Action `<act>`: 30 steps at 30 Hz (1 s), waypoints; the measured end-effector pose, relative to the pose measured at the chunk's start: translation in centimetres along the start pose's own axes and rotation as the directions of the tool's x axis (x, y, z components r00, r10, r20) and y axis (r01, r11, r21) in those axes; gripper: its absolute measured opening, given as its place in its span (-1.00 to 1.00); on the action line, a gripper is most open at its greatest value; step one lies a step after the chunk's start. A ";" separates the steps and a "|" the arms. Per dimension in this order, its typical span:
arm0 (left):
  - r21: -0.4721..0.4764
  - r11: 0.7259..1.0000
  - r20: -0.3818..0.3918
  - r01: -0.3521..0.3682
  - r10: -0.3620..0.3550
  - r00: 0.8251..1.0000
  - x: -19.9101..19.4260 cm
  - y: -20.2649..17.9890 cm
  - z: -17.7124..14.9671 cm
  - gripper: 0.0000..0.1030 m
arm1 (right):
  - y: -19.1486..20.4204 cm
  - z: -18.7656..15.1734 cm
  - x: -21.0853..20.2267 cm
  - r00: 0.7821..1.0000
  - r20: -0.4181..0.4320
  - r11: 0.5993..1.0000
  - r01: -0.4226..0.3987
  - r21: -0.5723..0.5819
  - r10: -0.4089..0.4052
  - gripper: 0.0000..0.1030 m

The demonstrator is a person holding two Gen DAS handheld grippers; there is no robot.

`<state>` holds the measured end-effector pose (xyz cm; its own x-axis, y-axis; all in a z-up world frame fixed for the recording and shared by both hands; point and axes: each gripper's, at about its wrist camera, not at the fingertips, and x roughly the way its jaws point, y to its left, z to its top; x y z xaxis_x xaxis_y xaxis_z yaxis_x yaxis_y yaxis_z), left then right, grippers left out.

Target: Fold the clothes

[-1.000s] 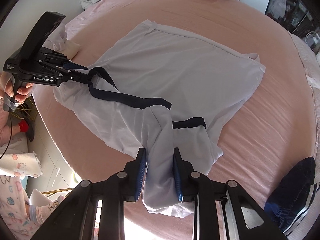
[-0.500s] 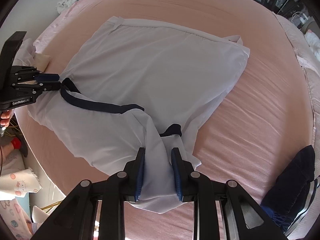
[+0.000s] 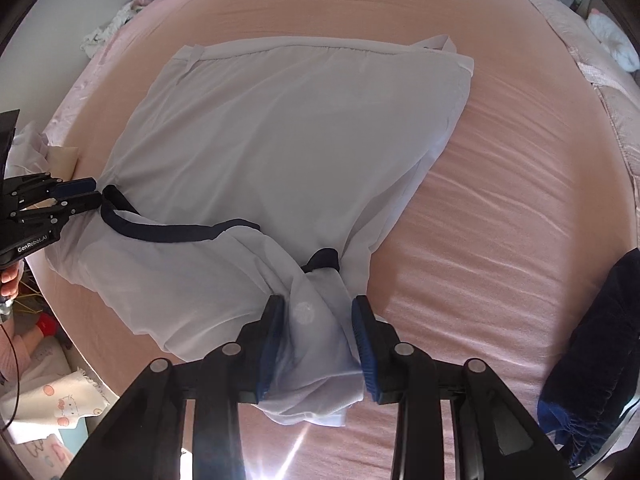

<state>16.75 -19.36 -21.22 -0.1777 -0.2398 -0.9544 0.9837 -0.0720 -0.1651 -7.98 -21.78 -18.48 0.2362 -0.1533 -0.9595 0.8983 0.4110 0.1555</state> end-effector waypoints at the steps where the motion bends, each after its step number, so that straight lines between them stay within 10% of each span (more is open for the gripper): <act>1: -0.045 0.998 0.010 0.033 -0.033 0.999 -0.7 0.7 -0.1 -0.34 | -0.3 -0.1 -0.6 1.000 0.016 1.000 -0.004 0.015 0.004 0.39; 10: -0.231 0.967 0.124 0.103 -0.076 0.989 -6.9 5.8 -3.4 0.15 | -1.2 -1.4 -4.5 0.990 0.113 0.993 -0.092 0.068 0.084 0.42; 30: -0.226 0.960 0.013 0.165 -0.167 0.986 -3.3 5.8 -9.4 0.16 | -0.6 -5.3 -1.9 0.993 0.061 0.992 -0.109 0.069 0.105 0.42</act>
